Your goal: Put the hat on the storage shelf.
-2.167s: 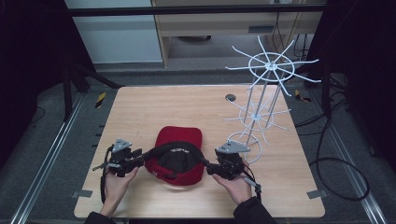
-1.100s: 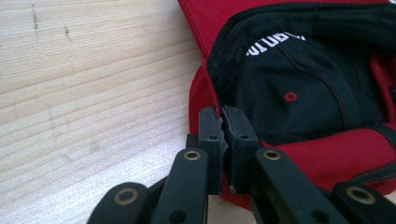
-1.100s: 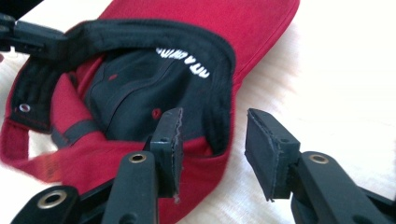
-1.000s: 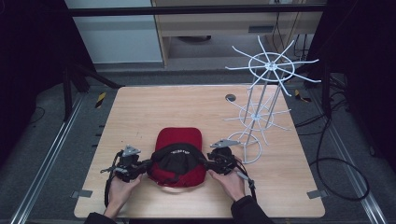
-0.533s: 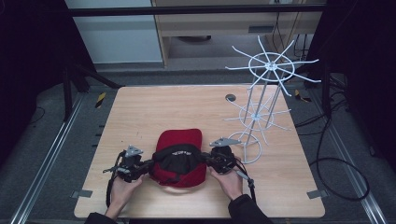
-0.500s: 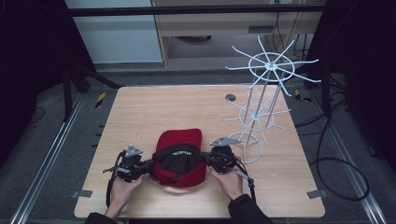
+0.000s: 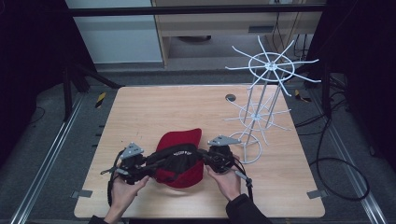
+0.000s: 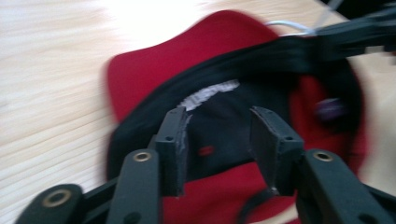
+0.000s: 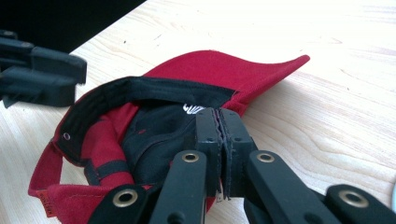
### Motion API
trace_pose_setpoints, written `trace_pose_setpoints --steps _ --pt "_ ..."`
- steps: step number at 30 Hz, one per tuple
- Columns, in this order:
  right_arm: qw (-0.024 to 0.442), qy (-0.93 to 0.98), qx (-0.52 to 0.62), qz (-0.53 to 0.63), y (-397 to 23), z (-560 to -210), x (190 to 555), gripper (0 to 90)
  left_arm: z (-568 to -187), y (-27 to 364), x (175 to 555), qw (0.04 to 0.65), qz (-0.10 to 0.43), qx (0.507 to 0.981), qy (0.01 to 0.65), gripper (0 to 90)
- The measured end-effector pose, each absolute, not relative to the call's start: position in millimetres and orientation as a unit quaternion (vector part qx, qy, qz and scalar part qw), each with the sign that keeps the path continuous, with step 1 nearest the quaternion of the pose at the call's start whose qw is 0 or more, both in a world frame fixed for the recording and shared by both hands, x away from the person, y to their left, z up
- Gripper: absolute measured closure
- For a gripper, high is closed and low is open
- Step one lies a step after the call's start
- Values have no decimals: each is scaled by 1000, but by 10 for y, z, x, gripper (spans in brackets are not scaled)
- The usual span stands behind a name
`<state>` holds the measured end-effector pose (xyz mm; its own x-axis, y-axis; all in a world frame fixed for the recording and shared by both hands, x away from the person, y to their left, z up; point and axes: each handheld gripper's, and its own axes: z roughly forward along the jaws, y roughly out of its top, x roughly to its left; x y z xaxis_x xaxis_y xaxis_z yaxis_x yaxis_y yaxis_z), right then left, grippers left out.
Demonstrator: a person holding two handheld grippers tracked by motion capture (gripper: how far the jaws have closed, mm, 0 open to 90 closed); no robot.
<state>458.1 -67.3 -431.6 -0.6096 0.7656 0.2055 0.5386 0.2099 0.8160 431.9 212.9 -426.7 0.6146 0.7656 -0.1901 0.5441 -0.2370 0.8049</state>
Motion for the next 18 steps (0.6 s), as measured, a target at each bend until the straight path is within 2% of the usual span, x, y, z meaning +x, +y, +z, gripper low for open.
trace_pose_setpoints --steps 4,11,16,18 --pt "127 767 426 462 -663 -4318 4574 881 -4185 1792 4211 453 112 801 376 486" --pt "131 765 425 466 -654 -4326 4567 881 -4158 1527 4110 443 106 820 347 440" --pt "131 764 423 470 -653 -4320 4565 880 -4258 1420 4129 413 105 838 340 461" --pt "132 764 420 472 -653 -4315 4559 879 -4321 1388 4153 406 90 842 343 531"
